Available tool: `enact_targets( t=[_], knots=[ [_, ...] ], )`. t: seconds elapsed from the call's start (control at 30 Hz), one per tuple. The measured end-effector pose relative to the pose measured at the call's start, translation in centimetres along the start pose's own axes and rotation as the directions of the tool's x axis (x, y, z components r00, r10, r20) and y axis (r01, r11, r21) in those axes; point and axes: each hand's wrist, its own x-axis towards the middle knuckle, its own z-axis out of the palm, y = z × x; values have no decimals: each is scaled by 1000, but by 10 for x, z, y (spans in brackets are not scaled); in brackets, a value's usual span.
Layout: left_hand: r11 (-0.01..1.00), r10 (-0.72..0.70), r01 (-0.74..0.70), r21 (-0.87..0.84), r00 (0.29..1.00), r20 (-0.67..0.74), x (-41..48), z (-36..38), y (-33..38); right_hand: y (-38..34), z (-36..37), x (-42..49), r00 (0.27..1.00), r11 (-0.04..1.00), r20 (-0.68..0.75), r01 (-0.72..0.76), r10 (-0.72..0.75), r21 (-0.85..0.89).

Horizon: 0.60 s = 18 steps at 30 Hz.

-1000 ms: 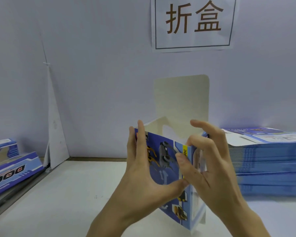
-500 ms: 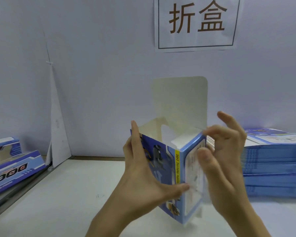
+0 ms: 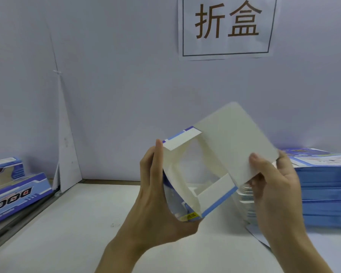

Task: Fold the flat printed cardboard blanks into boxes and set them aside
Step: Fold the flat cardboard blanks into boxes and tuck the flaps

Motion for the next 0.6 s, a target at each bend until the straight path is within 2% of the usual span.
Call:
enact_targets(
  t=[0.03, 0.07, 0.13, 0.17, 0.23, 0.27, 0.37, 0.43, 0.53, 0.57, 0.6],
  knots=[
    [999, 34, -33, 26, 999, -9, 1, -2, 2, 3, -1, 3, 989, 989, -30, -146, 146, 13],
    [997, 64, -63, 52, 998, -21, 1, -3, 4, 5, -4, 6, 948, 948, -33, -317, 318, 23],
    [990, 116, -110, 93, 992, -58, 1, -3, 7, 7, -9, 9, 783, 786, 66, -618, 618, -27],
    [987, 131, -123, 108, 989, -74, 2, -1, 8, 6, -11, 10, 696, 708, 133, -702, 705, -77],
    [978, 161, -148, 150, 984, -77, 4, 0, 8, 5, -14, 10, 606, 639, 229, -760, 762, -115],
    [971, 177, -163, 177, 982, -67, 5, 1, 8, 4, -15, 11, 594, 633, 257, -766, 763, -110],
    [970, 178, -157, 183, 979, -104, 9, -3, 7, 0, -14, 13, 638, 685, 345, -728, 689, -22],
    [980, 159, -141, 139, 980, -124, 10, -6, 6, -3, -13, 15, 610, 663, 420, -748, 672, 24],
    [974, 213, -203, 102, 972, -95, 5, -7, 9, 1, -18, 15, 448, 441, 505, -886, 738, 142],
    [968, 237, -229, 98, 969, -68, 4, -7, 11, 0, -19, 15, 423, 404, 519, -901, 742, 157],
    [965, 245, -239, 103, 968, -48, 3, -7, 11, -2, -19, 14, 428, 414, 532, -897, 730, 154]
  ],
)
